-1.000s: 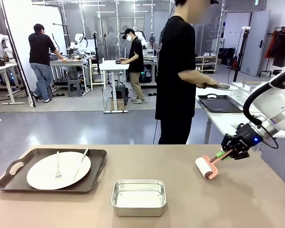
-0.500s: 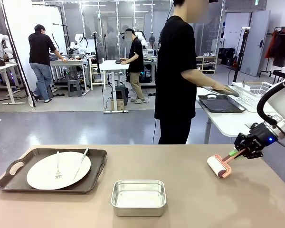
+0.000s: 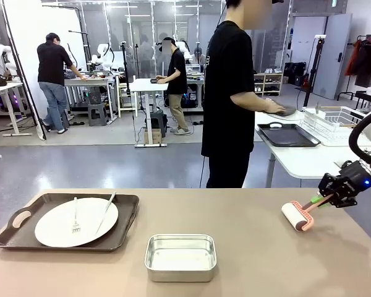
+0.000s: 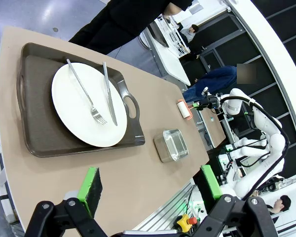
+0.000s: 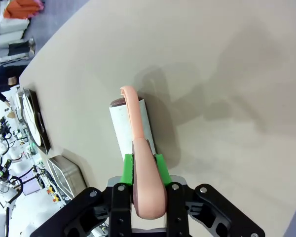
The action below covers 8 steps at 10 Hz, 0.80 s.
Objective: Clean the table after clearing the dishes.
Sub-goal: When the left (or right) Handle tray is removed, use the left hand (or right hand) to clean the left (or right) side of the table with the Lint Roller.
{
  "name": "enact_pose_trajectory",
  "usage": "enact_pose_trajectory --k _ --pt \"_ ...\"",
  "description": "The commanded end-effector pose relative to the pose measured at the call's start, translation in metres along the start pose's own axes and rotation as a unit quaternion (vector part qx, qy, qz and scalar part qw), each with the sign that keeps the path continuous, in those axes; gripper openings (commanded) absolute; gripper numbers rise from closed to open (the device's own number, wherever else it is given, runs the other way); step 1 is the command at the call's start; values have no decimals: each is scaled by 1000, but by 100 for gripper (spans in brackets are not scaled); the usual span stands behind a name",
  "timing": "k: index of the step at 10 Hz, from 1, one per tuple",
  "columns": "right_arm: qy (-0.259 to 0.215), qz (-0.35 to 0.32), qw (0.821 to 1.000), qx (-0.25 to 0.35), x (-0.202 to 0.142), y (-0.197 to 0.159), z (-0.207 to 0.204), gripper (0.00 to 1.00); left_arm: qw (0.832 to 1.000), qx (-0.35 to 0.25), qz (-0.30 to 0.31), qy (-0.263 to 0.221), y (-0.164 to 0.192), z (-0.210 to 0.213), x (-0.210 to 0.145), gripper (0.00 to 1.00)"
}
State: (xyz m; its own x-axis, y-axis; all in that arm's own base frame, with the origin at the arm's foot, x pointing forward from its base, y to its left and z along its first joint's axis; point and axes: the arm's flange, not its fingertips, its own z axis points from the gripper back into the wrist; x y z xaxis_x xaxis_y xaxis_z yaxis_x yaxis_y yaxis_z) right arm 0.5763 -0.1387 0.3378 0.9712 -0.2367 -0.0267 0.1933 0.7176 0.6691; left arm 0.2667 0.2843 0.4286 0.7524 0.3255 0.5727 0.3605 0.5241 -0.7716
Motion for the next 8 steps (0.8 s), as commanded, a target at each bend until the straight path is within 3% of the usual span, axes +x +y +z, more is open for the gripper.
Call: enact_pose_trajectory --k 1,8 --pt "-20 -15 998 -53 2 -36 -10 21 1000 -6 1 -4 -1 2 -1 100" --pt "-91 -33 987 -128 -6 -52 15 21 1000 -6 1 -4 -1 2 -1 100"
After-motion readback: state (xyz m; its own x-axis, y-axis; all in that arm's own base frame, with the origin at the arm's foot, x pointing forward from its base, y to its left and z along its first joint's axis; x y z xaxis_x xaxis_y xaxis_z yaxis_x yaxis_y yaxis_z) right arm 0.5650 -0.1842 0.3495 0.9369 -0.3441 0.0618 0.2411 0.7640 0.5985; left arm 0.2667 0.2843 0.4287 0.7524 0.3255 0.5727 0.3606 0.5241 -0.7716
